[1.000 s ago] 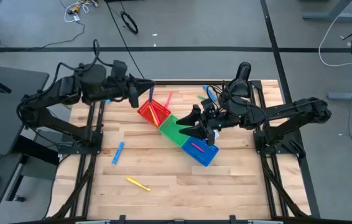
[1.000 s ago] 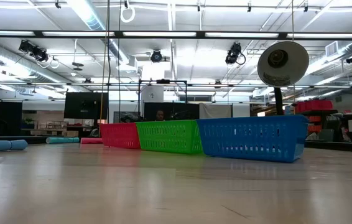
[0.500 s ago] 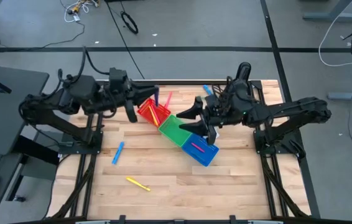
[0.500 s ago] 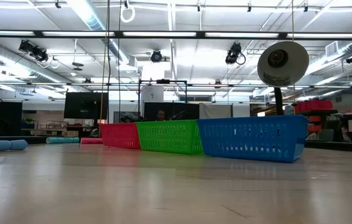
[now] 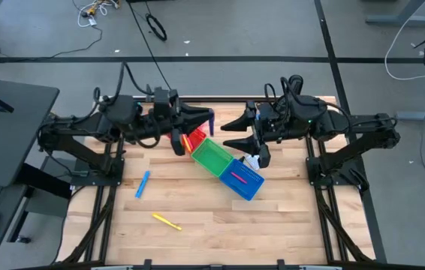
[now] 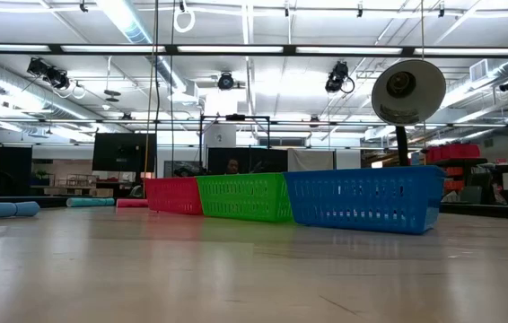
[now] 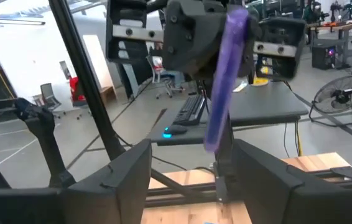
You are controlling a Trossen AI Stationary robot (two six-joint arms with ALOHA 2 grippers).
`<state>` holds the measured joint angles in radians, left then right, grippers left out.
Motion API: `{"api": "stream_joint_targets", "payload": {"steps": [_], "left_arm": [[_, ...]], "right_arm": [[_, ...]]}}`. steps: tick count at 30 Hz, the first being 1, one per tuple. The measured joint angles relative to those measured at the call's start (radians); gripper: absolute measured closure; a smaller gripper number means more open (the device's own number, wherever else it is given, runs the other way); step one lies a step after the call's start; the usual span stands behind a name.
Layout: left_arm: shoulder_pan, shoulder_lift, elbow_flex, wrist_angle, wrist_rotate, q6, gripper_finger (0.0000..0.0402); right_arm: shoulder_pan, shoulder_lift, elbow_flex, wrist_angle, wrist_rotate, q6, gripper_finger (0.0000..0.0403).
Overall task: Pick & Place Markers
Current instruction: Put the purple pen into the blue bin
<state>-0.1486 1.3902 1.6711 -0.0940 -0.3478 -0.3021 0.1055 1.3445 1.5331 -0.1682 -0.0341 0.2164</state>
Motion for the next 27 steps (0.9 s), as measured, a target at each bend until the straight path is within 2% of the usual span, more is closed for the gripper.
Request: {"api": "stream_joint_targets", "payload": {"steps": [18,23,27], "left_arm": [[0.0,0.072,0.0,0.065,0.039,-0.004,0.0363],[0.0,0.071,0.0,0.07,0.038,-0.003,0.0366],[0.0,0.071,0.0,0.074,0.038,-0.001,0.0363]], "right_arm": [[0.013,0.029,0.002,0.022,-0.008,0.01,0.0184],[0.013,0.029,0.002,0.009,-0.008,0.006,0.0196],[0.013,0.028,0.002,0.01,-0.008,-0.015,0.0222]]}}
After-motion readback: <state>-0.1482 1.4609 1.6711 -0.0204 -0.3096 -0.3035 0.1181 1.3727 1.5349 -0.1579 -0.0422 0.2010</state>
